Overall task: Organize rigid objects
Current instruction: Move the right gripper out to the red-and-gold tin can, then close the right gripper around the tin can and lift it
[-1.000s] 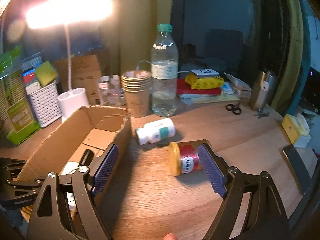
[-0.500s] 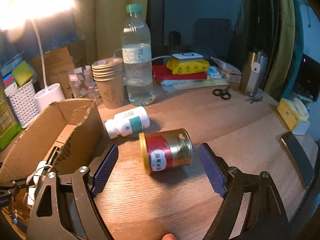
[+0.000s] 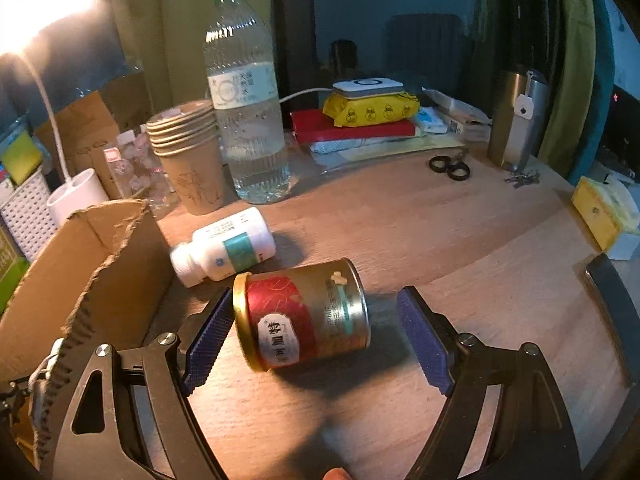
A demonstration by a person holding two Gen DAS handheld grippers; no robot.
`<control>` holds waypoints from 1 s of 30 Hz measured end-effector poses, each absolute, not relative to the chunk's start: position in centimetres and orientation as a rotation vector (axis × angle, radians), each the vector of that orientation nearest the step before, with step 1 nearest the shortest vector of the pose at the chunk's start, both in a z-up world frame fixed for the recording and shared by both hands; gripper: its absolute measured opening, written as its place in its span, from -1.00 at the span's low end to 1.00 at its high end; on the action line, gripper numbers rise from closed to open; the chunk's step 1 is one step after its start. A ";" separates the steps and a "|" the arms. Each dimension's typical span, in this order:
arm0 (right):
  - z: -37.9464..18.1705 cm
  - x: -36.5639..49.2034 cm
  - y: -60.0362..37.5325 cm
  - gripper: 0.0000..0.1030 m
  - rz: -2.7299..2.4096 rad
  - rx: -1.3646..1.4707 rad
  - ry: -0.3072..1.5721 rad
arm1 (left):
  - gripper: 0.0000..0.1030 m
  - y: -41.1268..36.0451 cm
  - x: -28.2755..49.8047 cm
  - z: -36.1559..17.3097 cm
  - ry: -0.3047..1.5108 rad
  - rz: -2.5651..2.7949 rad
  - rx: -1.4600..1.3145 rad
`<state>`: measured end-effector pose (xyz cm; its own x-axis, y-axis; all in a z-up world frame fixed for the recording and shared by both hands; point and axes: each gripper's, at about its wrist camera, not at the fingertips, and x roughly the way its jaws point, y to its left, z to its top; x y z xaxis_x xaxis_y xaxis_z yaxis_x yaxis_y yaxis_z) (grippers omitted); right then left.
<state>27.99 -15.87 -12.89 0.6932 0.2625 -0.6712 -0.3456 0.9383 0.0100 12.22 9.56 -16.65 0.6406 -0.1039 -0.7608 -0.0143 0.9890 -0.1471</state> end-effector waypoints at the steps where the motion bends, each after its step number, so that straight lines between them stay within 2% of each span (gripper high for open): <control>1: -13.0 28.2 -15.8 0.65 0.342 -0.120 0.739 | -0.51 9.6 12.2 -16.7 0.875 -0.051 -0.145; 17: -14.1 30.4 -15.8 0.64 0.286 -0.135 0.809 | -0.51 9.6 12.2 -16.6 0.875 -0.051 -0.144; 18: -14.1 30.5 -15.9 0.62 0.287 -0.133 0.810 | -0.51 9.6 12.2 -16.6 0.875 -0.051 -0.144; 21: -14.1 30.4 -15.9 0.25 0.294 -0.134 0.806 | -0.51 9.6 12.2 -16.6 0.875 -0.051 -0.144; 30: -13.4 29.3 -15.6 0.25 0.311 -0.146 0.773 | -0.51 9.6 12.2 -16.6 0.875 -0.051 -0.144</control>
